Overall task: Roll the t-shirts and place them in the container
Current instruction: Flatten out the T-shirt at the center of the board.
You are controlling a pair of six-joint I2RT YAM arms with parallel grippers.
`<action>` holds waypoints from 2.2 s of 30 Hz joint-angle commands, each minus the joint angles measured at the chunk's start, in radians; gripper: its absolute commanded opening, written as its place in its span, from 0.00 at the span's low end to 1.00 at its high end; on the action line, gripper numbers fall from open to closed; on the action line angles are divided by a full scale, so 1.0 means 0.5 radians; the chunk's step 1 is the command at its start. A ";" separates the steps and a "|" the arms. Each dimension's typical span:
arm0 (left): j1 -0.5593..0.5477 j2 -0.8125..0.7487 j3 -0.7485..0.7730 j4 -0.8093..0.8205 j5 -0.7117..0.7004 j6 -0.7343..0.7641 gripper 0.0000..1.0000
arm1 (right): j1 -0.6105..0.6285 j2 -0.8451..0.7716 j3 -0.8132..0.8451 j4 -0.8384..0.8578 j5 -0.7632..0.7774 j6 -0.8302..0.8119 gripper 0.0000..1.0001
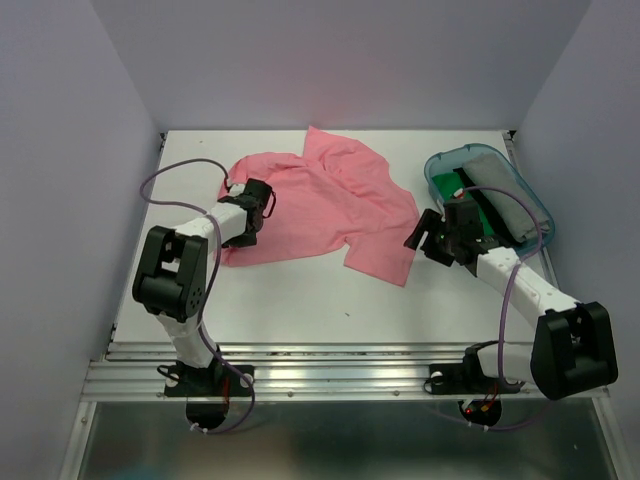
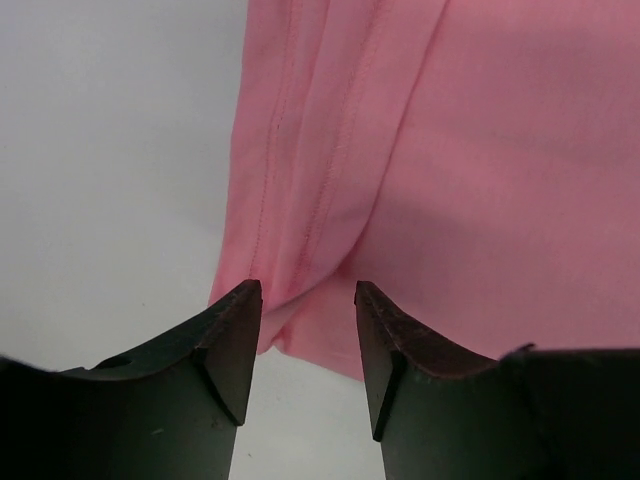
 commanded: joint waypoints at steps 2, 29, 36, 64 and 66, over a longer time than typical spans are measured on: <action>-0.021 0.007 0.041 -0.089 -0.140 0.074 0.51 | -0.005 0.009 0.082 0.078 -0.006 0.016 0.75; 0.031 0.139 0.106 -0.077 -0.106 0.099 0.02 | -0.005 -0.006 0.076 0.078 0.000 0.013 0.75; 0.168 -0.057 0.121 -0.064 0.016 0.016 0.00 | -0.005 -0.009 0.079 0.078 0.003 0.004 0.75; 0.779 -0.846 -0.532 0.227 0.553 -0.699 0.34 | -0.005 0.024 0.045 0.136 -0.022 -0.014 0.75; 0.776 -0.830 -0.600 0.242 0.581 -0.696 0.41 | -0.005 0.037 0.048 0.149 -0.031 -0.021 0.75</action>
